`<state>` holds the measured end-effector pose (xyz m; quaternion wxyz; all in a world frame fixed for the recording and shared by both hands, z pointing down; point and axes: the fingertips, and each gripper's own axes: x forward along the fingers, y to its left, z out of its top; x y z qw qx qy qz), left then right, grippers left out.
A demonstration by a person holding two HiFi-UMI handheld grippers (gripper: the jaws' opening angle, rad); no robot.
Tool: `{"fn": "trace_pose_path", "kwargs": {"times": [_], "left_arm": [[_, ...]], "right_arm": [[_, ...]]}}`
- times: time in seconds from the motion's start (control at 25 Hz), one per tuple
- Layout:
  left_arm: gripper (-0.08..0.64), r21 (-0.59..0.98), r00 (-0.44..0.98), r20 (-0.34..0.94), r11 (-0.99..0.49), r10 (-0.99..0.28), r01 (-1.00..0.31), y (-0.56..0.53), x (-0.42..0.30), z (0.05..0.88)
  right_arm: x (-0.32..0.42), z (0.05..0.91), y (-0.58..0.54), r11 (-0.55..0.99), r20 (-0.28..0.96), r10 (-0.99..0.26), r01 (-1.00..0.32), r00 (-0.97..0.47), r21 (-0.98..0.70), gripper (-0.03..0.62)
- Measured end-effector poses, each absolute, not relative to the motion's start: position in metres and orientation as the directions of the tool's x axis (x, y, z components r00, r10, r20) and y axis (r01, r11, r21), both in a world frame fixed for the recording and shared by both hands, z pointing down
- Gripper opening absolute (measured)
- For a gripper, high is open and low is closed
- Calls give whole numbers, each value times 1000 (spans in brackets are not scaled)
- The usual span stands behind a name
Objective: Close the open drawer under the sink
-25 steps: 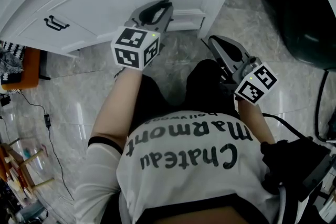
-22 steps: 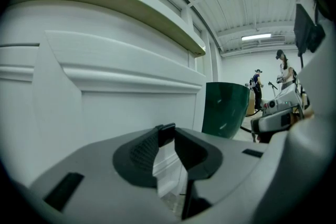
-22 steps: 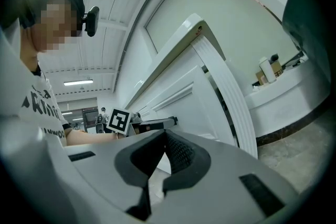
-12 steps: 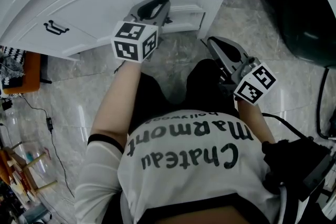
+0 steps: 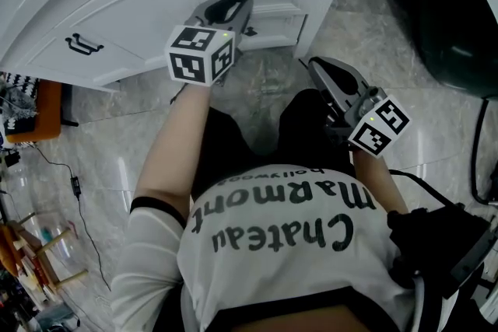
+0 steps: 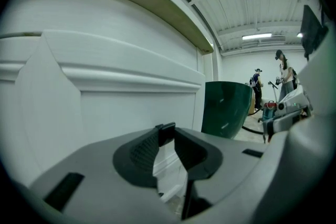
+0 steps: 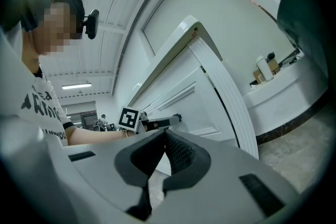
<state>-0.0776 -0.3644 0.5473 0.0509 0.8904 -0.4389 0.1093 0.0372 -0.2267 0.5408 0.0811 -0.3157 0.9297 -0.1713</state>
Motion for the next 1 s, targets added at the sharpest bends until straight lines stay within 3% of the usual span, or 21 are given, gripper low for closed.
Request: {"fn": "trace_pose_path", "kwargs": {"times": [0.6, 1.0], "left_arm": [[94, -11, 612, 181, -624, -770, -782, -380, -78, 545], [97, -11, 612, 232, -632, -756, -775, -380, -75, 544]], "right_arm": [[34, 570, -226, 716, 10, -618, -568, -786, -405, 12], [32, 569, -230, 733, 12, -595, -548, -803, -403, 12]]}}
